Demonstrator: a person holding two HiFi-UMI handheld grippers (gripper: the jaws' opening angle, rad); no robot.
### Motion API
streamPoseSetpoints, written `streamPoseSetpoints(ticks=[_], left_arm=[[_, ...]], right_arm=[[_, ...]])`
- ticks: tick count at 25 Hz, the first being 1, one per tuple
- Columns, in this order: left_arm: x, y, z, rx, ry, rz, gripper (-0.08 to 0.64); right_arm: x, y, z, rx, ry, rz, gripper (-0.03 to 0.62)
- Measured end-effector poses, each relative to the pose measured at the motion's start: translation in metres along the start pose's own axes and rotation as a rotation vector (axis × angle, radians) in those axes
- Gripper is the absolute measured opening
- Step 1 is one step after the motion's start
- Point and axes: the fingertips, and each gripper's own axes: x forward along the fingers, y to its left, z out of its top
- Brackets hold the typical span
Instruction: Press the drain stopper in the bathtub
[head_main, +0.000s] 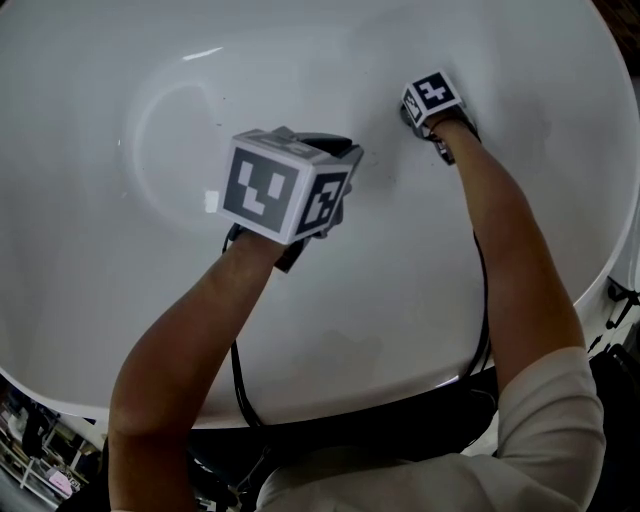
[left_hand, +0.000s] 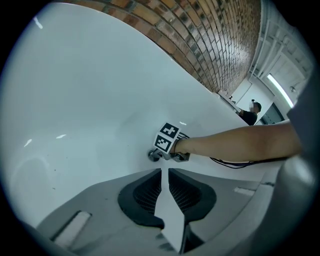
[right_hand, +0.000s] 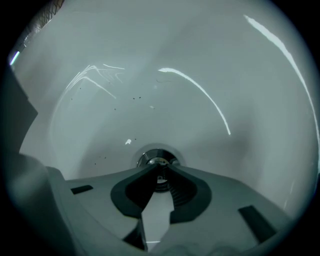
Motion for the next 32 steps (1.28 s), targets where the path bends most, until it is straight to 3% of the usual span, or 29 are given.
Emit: streamPoseSetpoints(ticks=[8,22,32], left_arm=[[-0.0067,0.0060,-0.0019,-0.021,-0.010,0.015,0.052],[-0.0025,0.0027,-0.0051,-0.013,-0.003,0.001,0.052],[-0.0037,0.0043,-0.0078,-0.023,0.004,0.006,0.052]], right_arm=[[-0.0017,0.0016,-0.0028,-0.054,0.022,-0.019,0.057],[-0.0030,-0.0050,-0.0012,0.061,-0.035,0.031,0.061],[-0.0022,-0.0047,-0.0001,0.050,-0.050,0.018,0.063]])
